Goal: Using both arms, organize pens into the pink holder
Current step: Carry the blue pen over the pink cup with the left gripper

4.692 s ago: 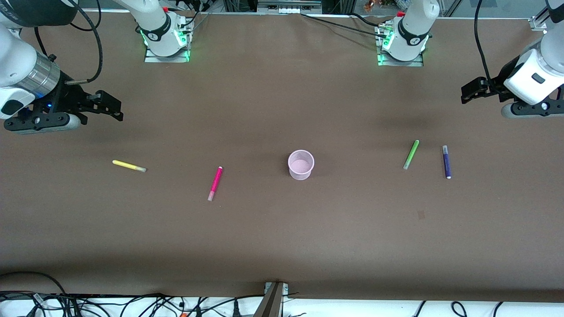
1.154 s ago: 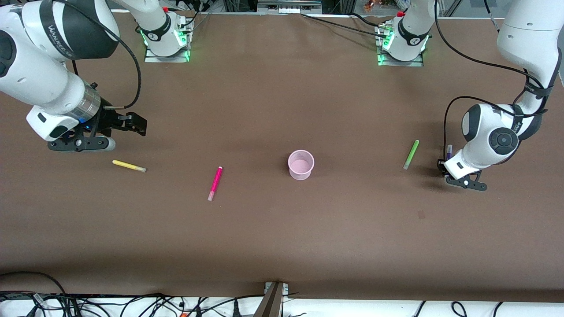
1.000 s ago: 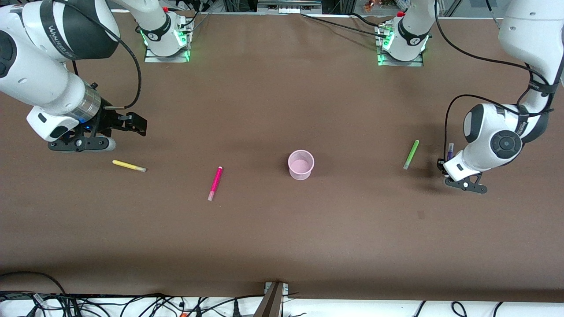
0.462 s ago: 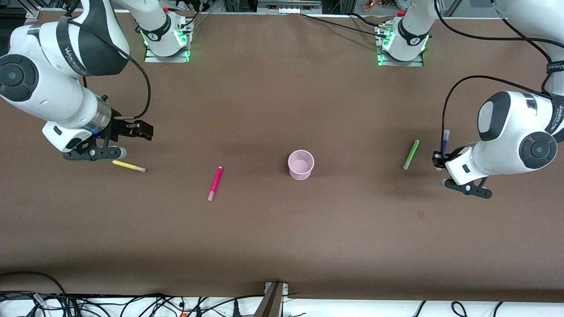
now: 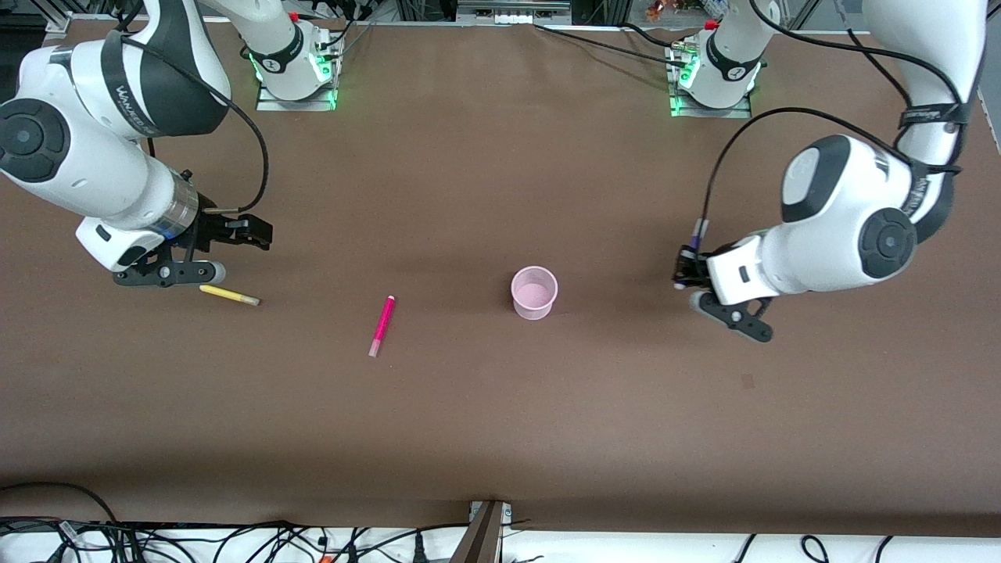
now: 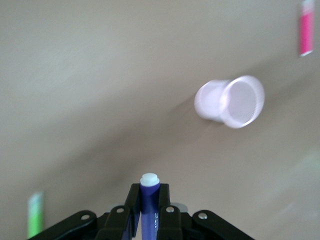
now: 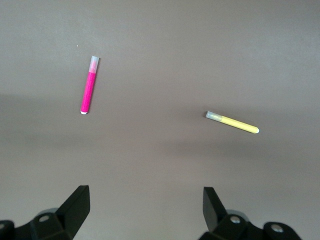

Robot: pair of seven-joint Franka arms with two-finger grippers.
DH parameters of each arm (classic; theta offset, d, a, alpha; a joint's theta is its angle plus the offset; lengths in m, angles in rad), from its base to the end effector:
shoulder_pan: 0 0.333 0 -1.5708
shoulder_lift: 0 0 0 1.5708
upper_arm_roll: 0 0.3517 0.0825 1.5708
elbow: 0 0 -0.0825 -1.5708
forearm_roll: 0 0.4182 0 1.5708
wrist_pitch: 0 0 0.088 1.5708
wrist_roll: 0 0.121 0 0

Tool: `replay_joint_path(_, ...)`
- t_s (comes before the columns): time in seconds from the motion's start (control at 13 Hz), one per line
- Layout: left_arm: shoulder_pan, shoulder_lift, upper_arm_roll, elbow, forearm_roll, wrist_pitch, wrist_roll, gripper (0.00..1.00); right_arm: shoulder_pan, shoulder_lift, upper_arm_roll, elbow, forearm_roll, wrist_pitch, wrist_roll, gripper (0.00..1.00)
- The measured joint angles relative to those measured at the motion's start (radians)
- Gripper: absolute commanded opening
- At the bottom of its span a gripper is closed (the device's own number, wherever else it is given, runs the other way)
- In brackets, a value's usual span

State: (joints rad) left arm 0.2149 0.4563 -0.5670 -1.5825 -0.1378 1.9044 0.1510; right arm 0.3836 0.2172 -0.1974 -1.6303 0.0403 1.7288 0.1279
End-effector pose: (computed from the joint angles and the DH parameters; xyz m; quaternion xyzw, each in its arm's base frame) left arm 0.6769 -0.2051 0.4121 0.9615 -0.2018 -0.0518 0.1791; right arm 0.6396 0.1348 0.4956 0.9980 0.0258 -0.0562 0.0105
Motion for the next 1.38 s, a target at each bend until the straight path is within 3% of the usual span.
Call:
replay_joint_path(0.38, -0.036, 0.116, -0.143, 0.002, -0.023, 0.311, 0.025, 0.00, 0.000, 0.009, 0.000, 0.000, 0.026, 0.000, 0.000, 1.00)
replay_joint_path(0.77, -0.149, 0.178, -0.149, -0.032, -0.023, 0.593, 0.203, 0.00, 0.000, 0.019, 0.000, 0.000, 0.062, -0.008, 0.000, 1.00)
replay_joint_path(1.15, -0.202, 0.233, -0.149, -0.158, -0.019, 0.910, 0.352, 0.00, 0.000, 0.060, 0.000, -0.004, 0.108, -0.009, 0.038, 1.00)
replay_joint_path(1.38, -0.208, 0.235, -0.147, -0.178, 0.003, 0.959, 0.411, 0.00, 0.000, 0.116, 0.000, -0.004, 0.196, 0.002, 0.116, 1.00)
